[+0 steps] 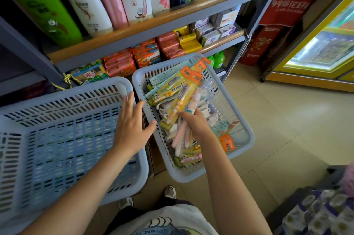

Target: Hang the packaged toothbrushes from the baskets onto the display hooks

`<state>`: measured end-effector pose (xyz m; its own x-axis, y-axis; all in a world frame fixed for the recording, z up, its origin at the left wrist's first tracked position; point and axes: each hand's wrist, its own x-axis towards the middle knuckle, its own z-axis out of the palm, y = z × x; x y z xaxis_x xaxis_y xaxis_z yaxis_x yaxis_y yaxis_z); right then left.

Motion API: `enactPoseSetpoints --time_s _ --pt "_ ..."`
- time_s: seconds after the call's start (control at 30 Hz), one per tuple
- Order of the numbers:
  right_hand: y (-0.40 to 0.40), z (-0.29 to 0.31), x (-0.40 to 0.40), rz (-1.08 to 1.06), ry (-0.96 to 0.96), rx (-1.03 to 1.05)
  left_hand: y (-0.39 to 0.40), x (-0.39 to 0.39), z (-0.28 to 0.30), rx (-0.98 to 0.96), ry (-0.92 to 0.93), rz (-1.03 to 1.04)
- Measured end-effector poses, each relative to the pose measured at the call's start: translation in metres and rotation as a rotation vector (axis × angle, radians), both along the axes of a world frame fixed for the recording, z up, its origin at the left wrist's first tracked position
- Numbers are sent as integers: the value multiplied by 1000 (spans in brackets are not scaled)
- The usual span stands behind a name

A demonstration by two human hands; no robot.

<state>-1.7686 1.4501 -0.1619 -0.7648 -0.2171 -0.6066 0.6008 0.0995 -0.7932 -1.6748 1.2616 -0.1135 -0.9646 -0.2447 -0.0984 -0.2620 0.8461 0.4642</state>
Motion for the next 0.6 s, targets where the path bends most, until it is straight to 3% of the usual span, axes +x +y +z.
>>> enactPoseSetpoints --time_s 0.07,0.27,0.43,0.6 --pt "5 19 -1 108 63 -88 4 -6 16 30 78 -9" --pt "-2 76 2 360 277 -223 26 -26 71 712 87 136" --pt "-8 103 6 174 307 -242 11 -17 80 913 139 324" --pt "-28 131 12 54 234 -351 17 -2 91 1093 30 322"
